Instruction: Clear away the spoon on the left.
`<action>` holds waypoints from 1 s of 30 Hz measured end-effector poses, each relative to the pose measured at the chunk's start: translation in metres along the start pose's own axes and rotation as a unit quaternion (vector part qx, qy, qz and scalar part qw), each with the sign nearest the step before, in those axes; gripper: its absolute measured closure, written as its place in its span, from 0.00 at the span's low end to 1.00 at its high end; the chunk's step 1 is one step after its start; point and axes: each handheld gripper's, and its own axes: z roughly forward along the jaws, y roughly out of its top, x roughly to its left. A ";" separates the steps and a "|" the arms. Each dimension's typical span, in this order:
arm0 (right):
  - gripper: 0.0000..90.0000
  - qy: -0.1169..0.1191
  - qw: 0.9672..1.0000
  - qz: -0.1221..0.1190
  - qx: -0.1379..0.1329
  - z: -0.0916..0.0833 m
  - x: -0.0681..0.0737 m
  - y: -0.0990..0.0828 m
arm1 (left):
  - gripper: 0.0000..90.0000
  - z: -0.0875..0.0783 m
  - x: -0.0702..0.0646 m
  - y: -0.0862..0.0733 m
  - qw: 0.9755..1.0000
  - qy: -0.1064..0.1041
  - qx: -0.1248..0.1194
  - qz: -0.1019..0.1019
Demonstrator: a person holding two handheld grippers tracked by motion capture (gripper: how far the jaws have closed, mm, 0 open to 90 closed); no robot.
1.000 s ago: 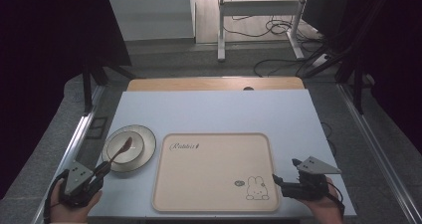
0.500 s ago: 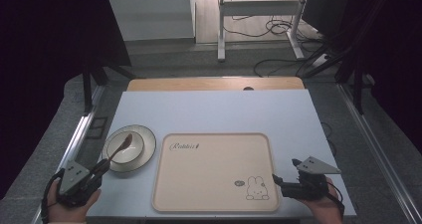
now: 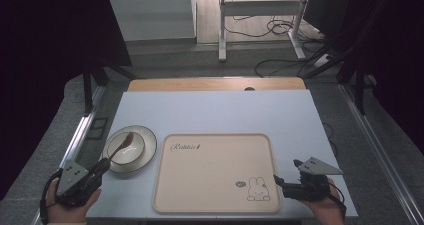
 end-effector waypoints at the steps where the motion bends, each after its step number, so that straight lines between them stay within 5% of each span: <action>1: 0.17 0.000 1.000 0.000 0.000 0.000 0.000 0.000 | 0.94 0.000 0.000 0.000 1.000 0.000 0.000 0.000; 30: 0.17 0.000 1.000 0.001 -0.005 -0.001 -0.001 0.001 | 0.94 0.002 -0.008 0.020 1.000 -0.008 -0.017 0.015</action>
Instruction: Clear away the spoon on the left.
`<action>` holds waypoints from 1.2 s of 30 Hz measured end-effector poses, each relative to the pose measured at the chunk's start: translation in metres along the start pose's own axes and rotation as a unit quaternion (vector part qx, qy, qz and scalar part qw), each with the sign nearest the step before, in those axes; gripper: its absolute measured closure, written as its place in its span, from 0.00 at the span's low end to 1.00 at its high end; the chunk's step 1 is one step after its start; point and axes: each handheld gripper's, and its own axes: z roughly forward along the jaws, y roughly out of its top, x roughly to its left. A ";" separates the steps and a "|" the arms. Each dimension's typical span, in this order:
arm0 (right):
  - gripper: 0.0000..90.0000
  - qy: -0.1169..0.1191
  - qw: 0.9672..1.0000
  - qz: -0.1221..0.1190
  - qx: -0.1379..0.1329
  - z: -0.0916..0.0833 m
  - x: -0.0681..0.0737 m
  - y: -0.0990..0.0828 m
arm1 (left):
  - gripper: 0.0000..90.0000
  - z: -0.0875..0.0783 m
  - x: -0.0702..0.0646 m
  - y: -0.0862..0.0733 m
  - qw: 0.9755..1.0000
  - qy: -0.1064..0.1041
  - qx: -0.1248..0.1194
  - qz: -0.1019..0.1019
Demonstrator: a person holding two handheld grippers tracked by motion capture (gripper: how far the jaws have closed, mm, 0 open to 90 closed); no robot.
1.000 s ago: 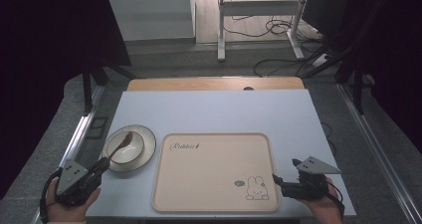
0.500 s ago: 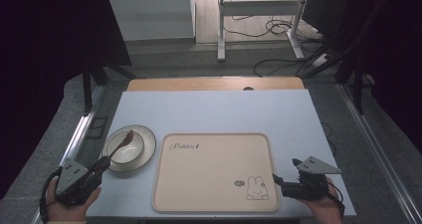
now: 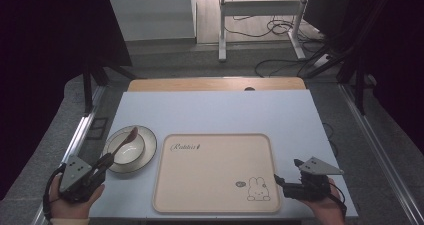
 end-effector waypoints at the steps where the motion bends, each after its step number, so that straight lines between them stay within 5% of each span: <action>1: 0.17 0.000 1.000 0.000 0.000 0.000 0.000 0.000 | 0.94 0.001 -0.001 0.002 1.000 -0.001 -0.002 0.001; 36: 0.17 0.001 1.000 -0.002 0.002 0.000 0.000 0.000 | 0.94 0.034 -0.036 0.051 0.997 -0.056 -0.033 0.037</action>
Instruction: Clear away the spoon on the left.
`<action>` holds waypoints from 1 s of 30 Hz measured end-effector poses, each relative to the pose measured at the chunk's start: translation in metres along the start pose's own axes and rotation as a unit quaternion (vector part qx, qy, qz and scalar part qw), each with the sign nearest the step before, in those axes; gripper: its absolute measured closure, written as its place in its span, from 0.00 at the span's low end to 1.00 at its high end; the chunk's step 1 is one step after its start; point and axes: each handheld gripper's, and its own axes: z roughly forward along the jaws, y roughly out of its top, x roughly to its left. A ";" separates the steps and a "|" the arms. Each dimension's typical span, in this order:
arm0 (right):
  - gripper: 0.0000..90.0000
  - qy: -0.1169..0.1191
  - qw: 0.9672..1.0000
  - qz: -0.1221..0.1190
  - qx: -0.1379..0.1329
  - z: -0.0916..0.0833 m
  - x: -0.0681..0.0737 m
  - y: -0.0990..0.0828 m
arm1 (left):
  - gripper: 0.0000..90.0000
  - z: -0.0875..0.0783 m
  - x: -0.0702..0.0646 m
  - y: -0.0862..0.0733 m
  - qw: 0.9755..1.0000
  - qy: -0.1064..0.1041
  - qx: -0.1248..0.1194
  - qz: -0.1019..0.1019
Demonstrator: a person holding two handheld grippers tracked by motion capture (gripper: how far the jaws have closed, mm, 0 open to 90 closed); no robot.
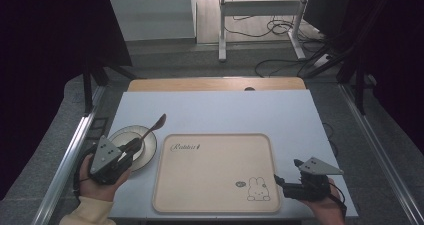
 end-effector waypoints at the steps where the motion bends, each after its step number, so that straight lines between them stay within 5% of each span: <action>1: 0.17 0.000 1.000 0.000 0.000 0.000 0.000 0.000 | 0.94 0.001 -0.001 0.001 1.000 -0.001 0.000 0.000; 16: 0.17 0.000 1.000 -0.001 0.000 0.000 0.000 0.000 | 0.94 0.015 -0.012 0.012 1.000 -0.019 0.003 0.020; 30: 0.17 0.001 1.000 -0.003 0.001 0.000 0.000 0.000 | 0.94 0.024 -0.018 0.007 0.999 -0.027 0.017 0.025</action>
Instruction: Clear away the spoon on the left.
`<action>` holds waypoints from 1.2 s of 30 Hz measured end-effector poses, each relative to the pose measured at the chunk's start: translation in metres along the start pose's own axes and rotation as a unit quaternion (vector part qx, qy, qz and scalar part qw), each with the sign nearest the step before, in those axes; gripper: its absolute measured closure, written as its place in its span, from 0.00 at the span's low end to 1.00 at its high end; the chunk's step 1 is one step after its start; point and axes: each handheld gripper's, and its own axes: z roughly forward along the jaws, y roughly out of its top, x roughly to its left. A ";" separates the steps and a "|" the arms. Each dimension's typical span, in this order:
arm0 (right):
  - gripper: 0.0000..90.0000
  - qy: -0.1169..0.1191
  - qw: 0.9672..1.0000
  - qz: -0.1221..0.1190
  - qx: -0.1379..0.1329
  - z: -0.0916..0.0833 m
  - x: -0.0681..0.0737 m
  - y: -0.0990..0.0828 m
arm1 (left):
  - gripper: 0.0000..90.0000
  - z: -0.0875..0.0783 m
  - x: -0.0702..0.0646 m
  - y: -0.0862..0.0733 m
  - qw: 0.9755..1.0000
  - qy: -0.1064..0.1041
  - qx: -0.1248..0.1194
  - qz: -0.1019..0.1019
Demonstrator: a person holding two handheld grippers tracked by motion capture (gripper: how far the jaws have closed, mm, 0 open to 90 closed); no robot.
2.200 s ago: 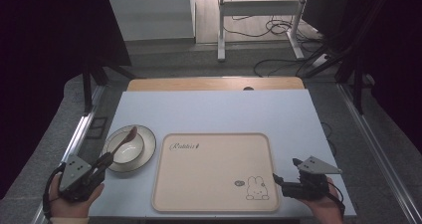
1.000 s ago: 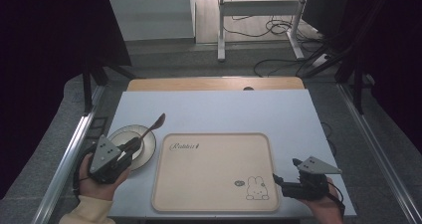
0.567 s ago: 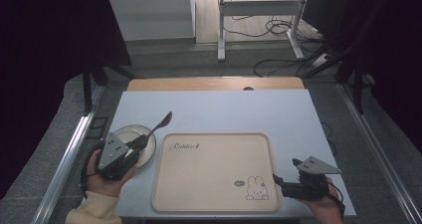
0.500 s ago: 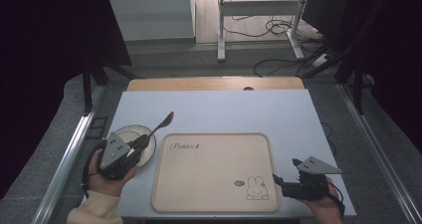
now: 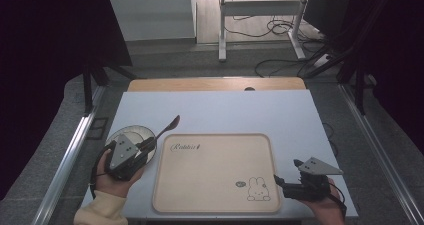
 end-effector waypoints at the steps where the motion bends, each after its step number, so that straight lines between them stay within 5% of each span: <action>1: 0.17 0.000 1.000 0.000 0.000 0.000 0.000 0.000 | 0.94 0.001 -0.001 -0.001 1.000 -0.001 0.002 0.001; 36: 0.17 0.000 1.000 -0.003 0.003 0.001 0.000 -0.001 | 0.94 0.026 -0.021 -0.025 0.998 -0.026 0.055 0.026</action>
